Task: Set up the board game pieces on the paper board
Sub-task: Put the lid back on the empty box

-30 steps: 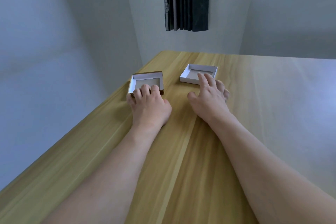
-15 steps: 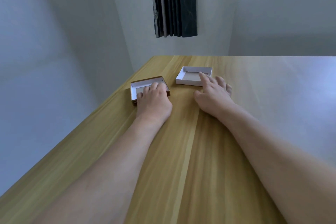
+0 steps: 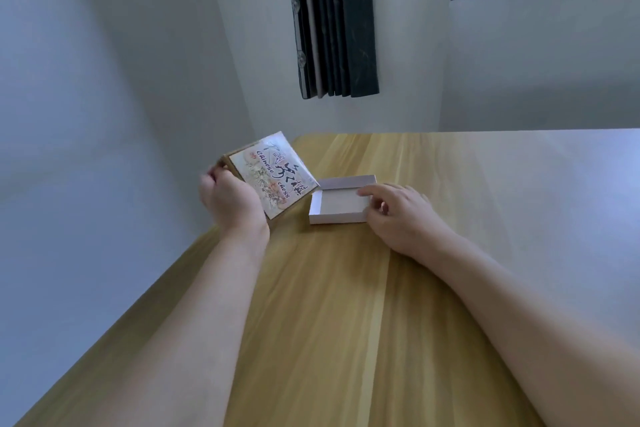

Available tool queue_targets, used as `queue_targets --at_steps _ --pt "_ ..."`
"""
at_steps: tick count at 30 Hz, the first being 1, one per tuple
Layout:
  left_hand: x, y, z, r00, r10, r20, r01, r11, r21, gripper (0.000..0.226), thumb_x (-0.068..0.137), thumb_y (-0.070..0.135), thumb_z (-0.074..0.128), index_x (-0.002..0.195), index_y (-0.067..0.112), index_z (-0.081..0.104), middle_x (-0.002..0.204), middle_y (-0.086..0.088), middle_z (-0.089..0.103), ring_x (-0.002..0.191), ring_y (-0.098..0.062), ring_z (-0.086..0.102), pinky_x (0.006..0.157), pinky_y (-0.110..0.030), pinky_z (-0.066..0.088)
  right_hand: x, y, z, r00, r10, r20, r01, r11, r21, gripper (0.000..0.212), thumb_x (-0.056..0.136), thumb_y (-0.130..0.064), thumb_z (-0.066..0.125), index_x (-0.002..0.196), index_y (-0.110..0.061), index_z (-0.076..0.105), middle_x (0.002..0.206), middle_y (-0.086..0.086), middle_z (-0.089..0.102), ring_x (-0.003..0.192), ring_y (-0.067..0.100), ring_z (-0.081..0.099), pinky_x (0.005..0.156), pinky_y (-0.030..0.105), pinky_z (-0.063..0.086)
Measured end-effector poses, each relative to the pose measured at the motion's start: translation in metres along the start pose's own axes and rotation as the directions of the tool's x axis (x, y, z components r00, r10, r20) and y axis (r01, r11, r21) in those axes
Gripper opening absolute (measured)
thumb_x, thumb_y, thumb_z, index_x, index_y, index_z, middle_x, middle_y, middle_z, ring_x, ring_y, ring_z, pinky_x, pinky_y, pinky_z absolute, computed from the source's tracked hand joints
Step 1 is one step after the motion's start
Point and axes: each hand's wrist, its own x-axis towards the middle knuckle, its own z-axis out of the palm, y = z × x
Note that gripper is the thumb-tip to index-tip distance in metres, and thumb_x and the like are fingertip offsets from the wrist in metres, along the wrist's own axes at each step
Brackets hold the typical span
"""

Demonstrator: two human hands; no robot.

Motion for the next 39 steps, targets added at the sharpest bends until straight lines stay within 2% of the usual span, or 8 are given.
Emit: queue_targets --at_steps 9,12,18,22,26,31,35,39 --pt "-0.008 -0.003 -0.001 0.765 -0.55 0.336 0.603 0.794 -0.076 0.043 0.099 0.013 0.023 0.099 0.005 0.066 0.089 -0.017 0.073 0.081 -0.032 0.069 0.062 -0.046 0.055 0.002 -0.002 -0.008 0.991 0.102 -0.085 -0.079 0.968 0.238 0.042 0.104 -0.036 0.024 0.121 -0.029 0.062 0.126 -0.011 0.047 0.125 0.011 0.032 0.107 0.035 0.018" --pt "-0.011 -0.01 0.005 0.743 -0.543 0.391 0.584 0.811 0.017 0.042 0.098 0.016 0.029 0.114 0.004 0.066 0.107 -0.021 0.07 0.095 -0.037 0.069 0.061 -0.049 0.058 0.003 -0.004 -0.007 0.987 0.146 -0.068 -0.103 0.897 0.431 0.047 0.102 -0.047 0.026 0.106 -0.033 0.071 0.119 -0.024 0.048 0.119 0.001 0.027 0.104 0.028 0.013" --pt "-0.016 -0.014 0.006 0.793 -0.391 0.467 0.35 0.92 0.176 0.029 0.094 0.038 0.043 0.086 0.022 0.065 0.075 -0.002 0.063 0.064 -0.019 0.063 0.056 -0.031 0.053 0.006 -0.005 -0.003 0.978 0.192 -0.084 -0.095 0.764 0.638 0.03 0.077 -0.072 0.041 0.076 -0.059 0.068 0.107 -0.027 0.06 0.124 0.015 0.045 0.111 0.048 0.028" --pt "-0.016 -0.01 0.001 0.773 -0.2 0.602 0.056 0.967 0.249 0.023 0.093 0.036 0.055 0.103 0.017 0.064 0.077 -0.002 0.065 0.059 -0.016 0.061 0.043 -0.022 0.043 0.004 -0.004 -0.006 0.979 0.159 -0.131 -0.013 0.683 0.73 0.043 0.091 -0.06 0.046 0.086 -0.028 0.074 0.11 0.002 0.067 0.11 0.017 0.059 0.103 0.043 0.042" --pt "-0.013 -0.011 0.001 0.723 -0.338 0.603 0.214 0.939 0.27 0.014 0.095 0.018 0.055 0.105 0.008 0.058 0.082 -0.009 0.066 0.06 -0.021 0.066 0.044 -0.027 0.05 0.003 -0.005 -0.009 0.97 0.191 -0.151 0.005 0.604 0.797 0.039 0.096 -0.051 0.042 0.096 -0.022 0.068 0.104 -0.003 0.067 0.097 -0.001 0.059 0.089 0.019 0.045" --pt "-0.004 -0.012 0.001 0.769 -0.496 0.403 0.491 0.862 0.124 0.019 0.1 0.021 0.048 0.099 0.009 0.061 0.071 -0.006 0.067 0.052 -0.016 0.067 0.044 -0.025 0.053 0.009 0.003 -0.003 0.94 0.337 -0.057 -0.177 0.622 0.762 0.046 0.098 -0.04 0.043 0.141 -0.022 0.042 0.143 -0.004 0.044 0.129 0.013 0.043 0.11 0.039 0.036" --pt "-0.013 -0.026 0.006 0.907 -0.311 0.286 0.198 0.911 0.361 0.02 0.099 0.028 0.044 0.104 0.009 0.05 0.096 -0.009 0.063 0.072 -0.021 0.066 0.059 -0.035 0.055 0.017 0.003 -0.003 0.9 0.412 0.146 -0.33 0.42 0.845 0.044 0.096 -0.022 0.048 0.14 -0.016 0.044 0.143 0.0 0.044 0.133 0.02 0.04 0.113 0.04 0.033" --pt "-0.016 -0.036 0.001 0.954 -0.008 0.301 -0.229 0.633 0.74 0.03 0.098 0.036 0.036 0.103 0.011 0.051 0.101 -0.003 0.056 0.096 -0.025 0.051 0.075 -0.036 0.042 0.019 0.002 -0.001 0.882 0.433 0.184 -0.372 0.402 0.837 0.045 0.092 -0.013 0.05 0.137 -0.014 0.046 0.139 0.006 0.049 0.129 0.021 0.046 0.111 0.039 0.037"
